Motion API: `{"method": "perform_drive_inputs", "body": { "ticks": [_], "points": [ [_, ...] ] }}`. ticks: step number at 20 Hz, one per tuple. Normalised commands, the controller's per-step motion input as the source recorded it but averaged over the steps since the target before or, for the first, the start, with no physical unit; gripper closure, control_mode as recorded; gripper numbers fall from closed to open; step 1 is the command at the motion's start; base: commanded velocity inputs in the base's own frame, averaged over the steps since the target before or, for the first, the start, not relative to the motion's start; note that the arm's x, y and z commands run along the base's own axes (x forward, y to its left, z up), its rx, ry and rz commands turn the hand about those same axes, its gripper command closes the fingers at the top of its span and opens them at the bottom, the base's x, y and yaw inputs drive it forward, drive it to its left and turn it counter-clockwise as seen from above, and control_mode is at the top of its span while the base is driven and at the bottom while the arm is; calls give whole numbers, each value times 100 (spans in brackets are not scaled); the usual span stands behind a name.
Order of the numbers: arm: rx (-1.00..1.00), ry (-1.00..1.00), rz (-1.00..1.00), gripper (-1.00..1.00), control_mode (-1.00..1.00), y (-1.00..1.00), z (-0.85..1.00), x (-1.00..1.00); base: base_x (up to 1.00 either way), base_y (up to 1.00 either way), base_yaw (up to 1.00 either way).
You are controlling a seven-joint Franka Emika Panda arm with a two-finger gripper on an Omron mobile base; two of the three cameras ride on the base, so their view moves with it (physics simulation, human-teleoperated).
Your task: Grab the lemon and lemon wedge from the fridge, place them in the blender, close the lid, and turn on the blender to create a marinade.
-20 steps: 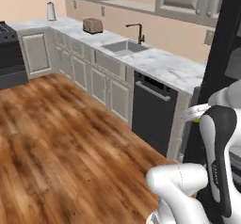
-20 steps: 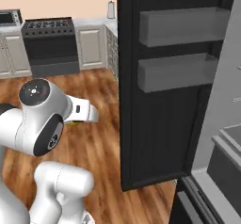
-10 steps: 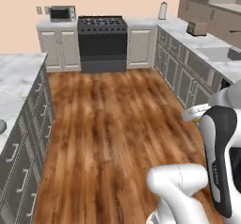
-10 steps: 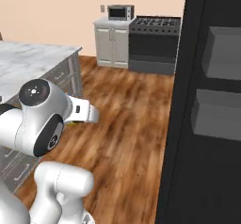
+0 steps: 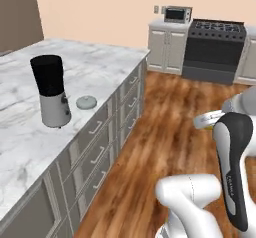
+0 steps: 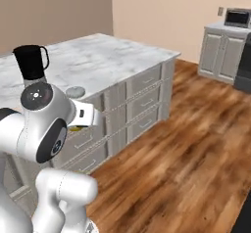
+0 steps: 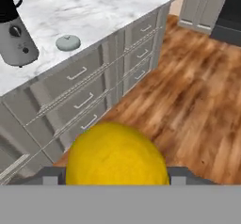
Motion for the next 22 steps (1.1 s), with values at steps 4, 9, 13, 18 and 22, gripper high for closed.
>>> {"method": "perform_drive_inputs", "body": {
  "ticks": [4, 9, 13, 18, 22],
  "points": [
    [0, 0, 0, 100, 100, 0, 0, 0, 58, 45, 58],
    [0, 0, 0, 100, 100, 0, 0, 0, 92, 37, 48],
    [0, 0, 0, 100, 100, 0, 0, 0, 89, 3, 38],
    [0, 0, 0, 100, 100, 0, 0, 0, 54, -9, 33],
    [0, 0, 0, 100, 100, 0, 0, 0, 38, -18, 35]
  ]
}}
